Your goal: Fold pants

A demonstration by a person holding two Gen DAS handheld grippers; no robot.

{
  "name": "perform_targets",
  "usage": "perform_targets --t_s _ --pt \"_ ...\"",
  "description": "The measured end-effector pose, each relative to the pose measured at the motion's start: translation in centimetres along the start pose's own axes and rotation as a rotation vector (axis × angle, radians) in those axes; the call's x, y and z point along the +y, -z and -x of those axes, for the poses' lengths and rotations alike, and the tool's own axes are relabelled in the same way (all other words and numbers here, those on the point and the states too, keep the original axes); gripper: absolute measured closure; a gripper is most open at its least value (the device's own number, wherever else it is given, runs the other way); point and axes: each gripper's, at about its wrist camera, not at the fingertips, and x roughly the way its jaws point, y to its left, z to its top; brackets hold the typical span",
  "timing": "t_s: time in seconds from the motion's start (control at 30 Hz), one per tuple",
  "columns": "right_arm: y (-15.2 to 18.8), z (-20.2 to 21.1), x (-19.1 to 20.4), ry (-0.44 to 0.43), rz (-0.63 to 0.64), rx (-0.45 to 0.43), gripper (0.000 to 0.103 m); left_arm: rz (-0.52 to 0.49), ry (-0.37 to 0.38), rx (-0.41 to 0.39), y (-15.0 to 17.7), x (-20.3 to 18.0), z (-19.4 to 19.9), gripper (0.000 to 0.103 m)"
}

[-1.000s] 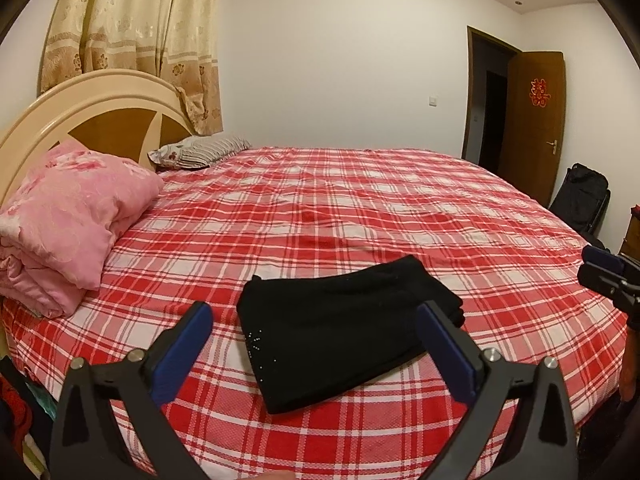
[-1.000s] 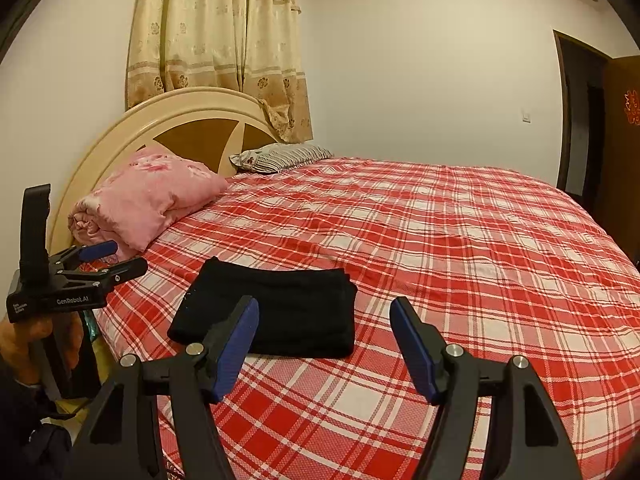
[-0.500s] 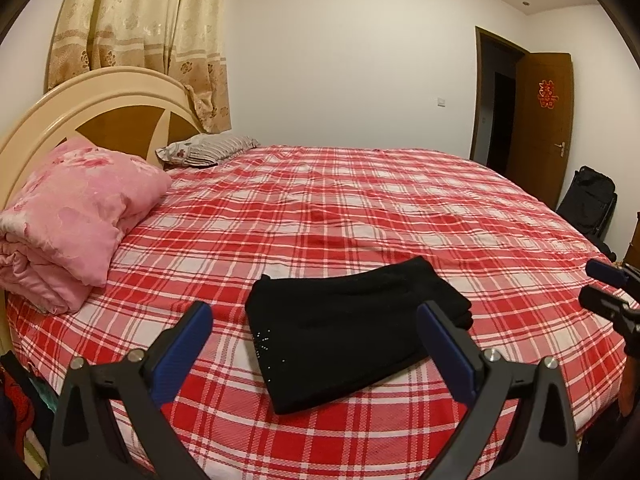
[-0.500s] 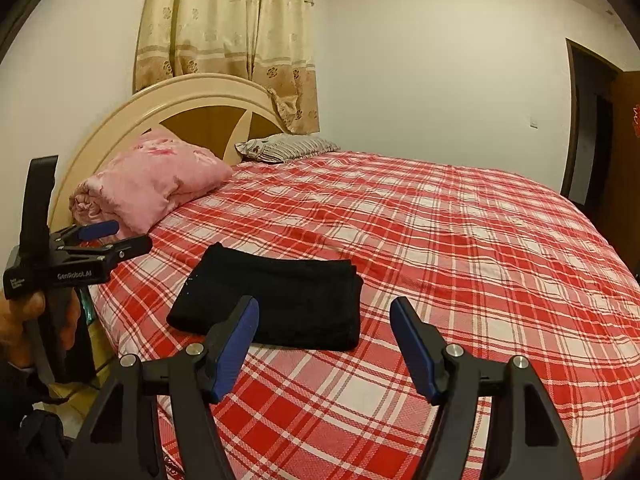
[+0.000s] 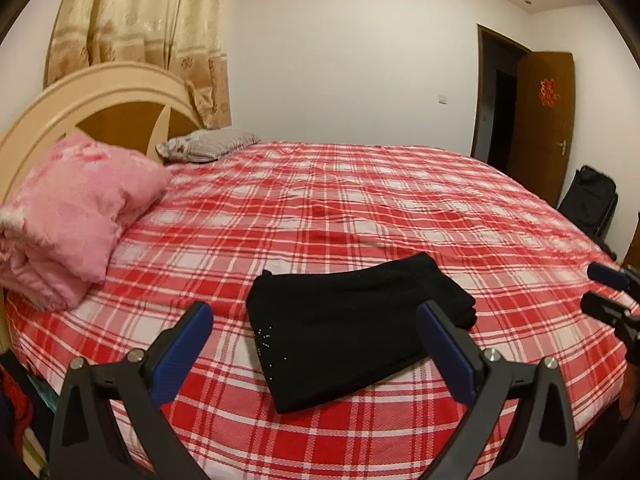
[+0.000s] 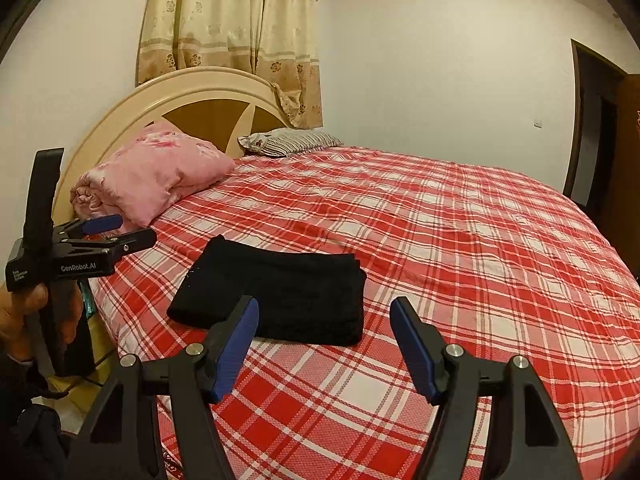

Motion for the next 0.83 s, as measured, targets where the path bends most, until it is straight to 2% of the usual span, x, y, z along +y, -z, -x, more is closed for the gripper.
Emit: perform_targets --t_s 0.4,0.57,0.67,0.83 --pt "0.2 -0.2 0.0 0.007 0.006 0.008 0.033 -0.001 -0.023 0.005 0.1 0.0 -0.2 0.0" --pt "0.2 -0.2 0.1 0.008 0.01 0.006 0.033 0.075 0.014 0.03 0.0 0.9 -0.5 0.0" --pt "0.2 -0.2 0.1 0.008 0.009 0.009 0.033 0.066 -0.012 0.022 0.1 1.1 -0.5 0.0" --pt "0.3 -0.4 0.2 0.006 0.013 0.017 0.033 0.052 -0.014 -0.002 0.1 0.9 -0.1 0.0"
